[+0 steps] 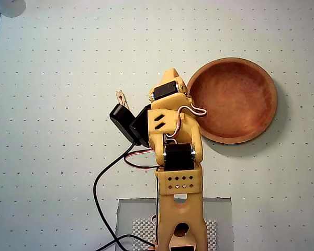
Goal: Grasp a clothespin and put it in the bowl.
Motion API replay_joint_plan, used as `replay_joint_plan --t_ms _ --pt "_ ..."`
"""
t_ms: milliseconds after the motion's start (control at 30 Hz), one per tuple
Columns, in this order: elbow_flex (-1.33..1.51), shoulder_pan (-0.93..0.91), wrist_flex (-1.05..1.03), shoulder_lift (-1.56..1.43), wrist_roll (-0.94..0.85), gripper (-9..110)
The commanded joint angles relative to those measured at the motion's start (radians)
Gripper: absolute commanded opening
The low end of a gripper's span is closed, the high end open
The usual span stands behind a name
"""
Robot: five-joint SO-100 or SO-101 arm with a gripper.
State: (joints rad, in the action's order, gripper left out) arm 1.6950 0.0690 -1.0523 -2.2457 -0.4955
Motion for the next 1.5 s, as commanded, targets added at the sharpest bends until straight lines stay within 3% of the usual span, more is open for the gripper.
replay_joint_plan --t_ms 0,300,500,833,1233,1467 --pt "-0.169 0.021 -0.078 0.107 -0.179 -3" --pt "-0.321 0.04 -0.387 0.278 -0.683 -3" --pt "-0.336 0.037 -0.548 0.291 -0.847 -3" --pt "-0.408 0.041 -0.563 0.38 -1.081 -2" --pt "-0.652 0.094 -0.733 0.664 -1.132 -2" --pt "-0.775 0.141 -0.73 0.848 -1.134 -2"
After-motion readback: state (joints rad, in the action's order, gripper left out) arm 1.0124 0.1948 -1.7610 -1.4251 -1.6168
